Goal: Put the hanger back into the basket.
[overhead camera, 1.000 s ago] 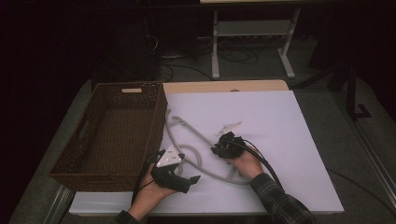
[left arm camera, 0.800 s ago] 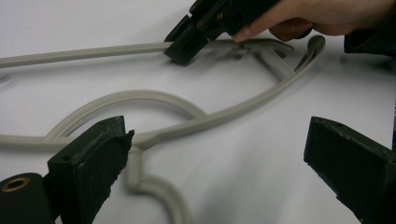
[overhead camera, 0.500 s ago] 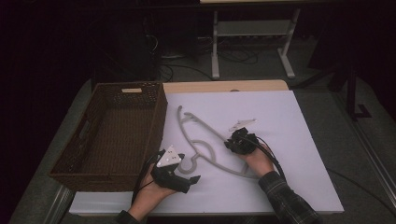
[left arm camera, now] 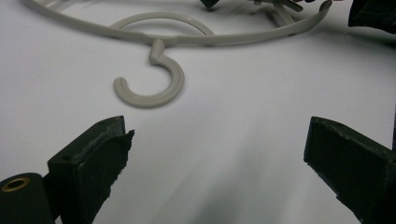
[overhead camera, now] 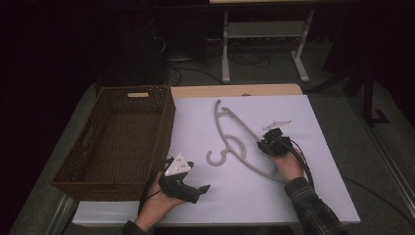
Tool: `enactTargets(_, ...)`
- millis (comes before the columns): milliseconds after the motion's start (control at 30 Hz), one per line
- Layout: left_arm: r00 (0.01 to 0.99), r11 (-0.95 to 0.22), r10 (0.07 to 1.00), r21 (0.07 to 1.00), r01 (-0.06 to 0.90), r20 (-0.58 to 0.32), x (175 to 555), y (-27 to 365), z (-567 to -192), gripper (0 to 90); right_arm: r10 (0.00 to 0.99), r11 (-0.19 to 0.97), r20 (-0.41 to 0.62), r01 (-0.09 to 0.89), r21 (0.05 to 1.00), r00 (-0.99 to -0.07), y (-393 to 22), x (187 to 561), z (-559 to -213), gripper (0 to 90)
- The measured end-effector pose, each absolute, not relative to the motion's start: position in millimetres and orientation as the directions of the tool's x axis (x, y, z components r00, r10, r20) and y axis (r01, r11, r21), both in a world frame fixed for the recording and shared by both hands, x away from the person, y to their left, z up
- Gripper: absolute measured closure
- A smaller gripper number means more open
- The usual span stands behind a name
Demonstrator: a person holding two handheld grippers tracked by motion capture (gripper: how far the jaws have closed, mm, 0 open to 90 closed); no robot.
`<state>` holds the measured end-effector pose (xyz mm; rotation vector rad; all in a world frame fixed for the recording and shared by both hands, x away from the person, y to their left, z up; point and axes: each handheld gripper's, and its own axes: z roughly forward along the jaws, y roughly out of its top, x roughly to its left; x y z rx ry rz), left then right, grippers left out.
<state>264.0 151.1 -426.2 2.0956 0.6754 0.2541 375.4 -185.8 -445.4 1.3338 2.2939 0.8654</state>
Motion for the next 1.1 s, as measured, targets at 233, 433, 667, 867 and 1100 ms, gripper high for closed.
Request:
enactTargets(233, 0.833, -0.458, 0.549, 0.809, 0.37, -0.07, 264, 150, -427, 6.0, 0.874, 0.367, -0.003, 0.655, 0.661, -0.486, -193, 376, -448, 73.6)
enactTargets(433, 0.835, -0.462, 0.545, 0.807, 0.367, -0.068, 264, 150, -427, 6.4, 0.849, 0.375, 0.0, 0.602, 0.705, -0.528, -208, 364, -434, 62.1)
enactTargets(667, 0.835, -0.462, 0.545, 0.806, 0.37, -0.071, 264, 149, -428, 6.4, 0.824, 0.393, 0.003, 0.574, 0.718, -0.567, -252, 330, -418, 81.1)
enactTargets(867, 0.836, -0.467, 0.544, 0.804, 0.369, -0.067, 264, 149, -428, 6.4, 0.818, 0.393, 0.044, 0.613, 0.685, -0.573, -284, 308, -430, 89.4)
enactTargets(1100, 0.837, -0.467, 0.542, 0.804, 0.367, -0.068, 264, 149, -428, 6.4, 0.774, 0.46, 0.037, 0.601, 0.654, -0.632, -273, 311, -439, 89.5)
